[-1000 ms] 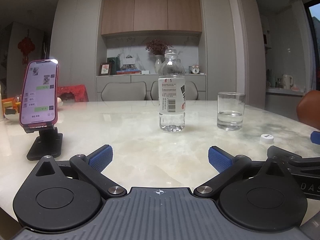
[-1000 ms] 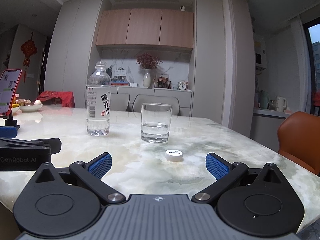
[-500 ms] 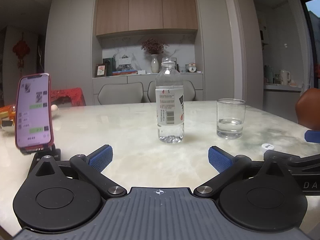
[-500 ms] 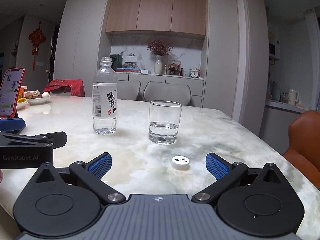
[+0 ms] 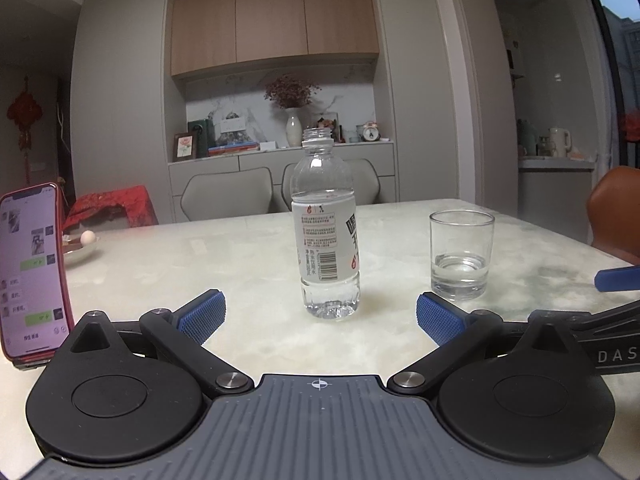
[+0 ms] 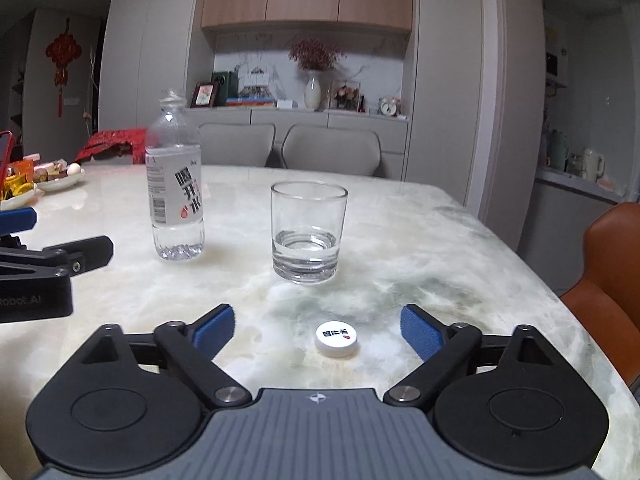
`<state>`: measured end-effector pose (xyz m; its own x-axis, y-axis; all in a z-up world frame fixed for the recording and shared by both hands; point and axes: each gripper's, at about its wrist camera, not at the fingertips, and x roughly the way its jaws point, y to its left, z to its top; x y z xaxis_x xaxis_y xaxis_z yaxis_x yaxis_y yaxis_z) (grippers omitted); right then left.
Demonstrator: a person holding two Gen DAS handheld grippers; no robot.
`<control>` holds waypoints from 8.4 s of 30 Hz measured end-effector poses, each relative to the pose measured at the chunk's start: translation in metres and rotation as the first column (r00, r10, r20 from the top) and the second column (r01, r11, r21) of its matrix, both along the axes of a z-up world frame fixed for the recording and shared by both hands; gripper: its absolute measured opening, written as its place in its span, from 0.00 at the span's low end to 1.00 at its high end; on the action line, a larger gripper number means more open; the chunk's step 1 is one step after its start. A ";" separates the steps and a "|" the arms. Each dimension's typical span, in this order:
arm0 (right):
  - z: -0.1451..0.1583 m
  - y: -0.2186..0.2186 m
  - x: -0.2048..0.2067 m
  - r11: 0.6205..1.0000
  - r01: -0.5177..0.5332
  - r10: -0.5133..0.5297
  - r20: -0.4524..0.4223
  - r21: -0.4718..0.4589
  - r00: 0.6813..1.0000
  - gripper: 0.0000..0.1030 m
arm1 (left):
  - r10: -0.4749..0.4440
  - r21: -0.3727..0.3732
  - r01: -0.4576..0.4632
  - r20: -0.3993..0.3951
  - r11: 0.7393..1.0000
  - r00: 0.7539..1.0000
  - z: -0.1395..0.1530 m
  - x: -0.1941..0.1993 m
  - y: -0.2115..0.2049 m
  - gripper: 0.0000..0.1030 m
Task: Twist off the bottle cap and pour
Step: 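Move the right gripper to the white cap and close on it, then lift the cap with the right gripper while the left gripper grasps the water bottle, then lower the cap onto the bottle neck and twist it with the right gripper, then open the right gripper and regrasp the cap on the bottle, then twist the cap on the bottle neck with the right gripper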
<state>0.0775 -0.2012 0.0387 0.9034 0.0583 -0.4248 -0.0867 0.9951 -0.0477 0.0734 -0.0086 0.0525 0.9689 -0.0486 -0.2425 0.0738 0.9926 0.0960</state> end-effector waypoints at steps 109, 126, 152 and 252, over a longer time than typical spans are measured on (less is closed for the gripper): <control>0.163 0.075 0.199 0.501 -0.866 0.865 -0.044 0.002 0.500 0.30 | -0.099 -0.169 0.098 -0.001 0.981 0.995 0.001 0.147 0.014 0.58; 0.155 0.070 0.205 0.472 -0.882 0.881 -0.052 0.014 0.471 0.30 | -0.103 -0.163 0.101 -0.005 0.981 0.995 0.001 0.148 0.008 0.58; 0.148 0.064 0.210 0.488 -0.869 0.872 -0.014 0.082 0.489 0.33 | -0.102 -0.143 0.101 -0.001 0.985 0.995 0.000 0.145 0.001 0.57; 0.142 0.052 0.201 0.632 -0.773 0.763 0.128 0.062 0.634 0.32 | -0.102 -0.147 0.100 -0.008 0.984 0.995 0.005 0.147 0.003 0.58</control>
<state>0.2783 -0.1490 0.1807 0.5417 0.7848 -0.3011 -0.8223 0.5691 0.0038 0.2205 -0.0052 0.0574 0.9535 -0.1821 -0.2402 0.1749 0.9833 -0.0511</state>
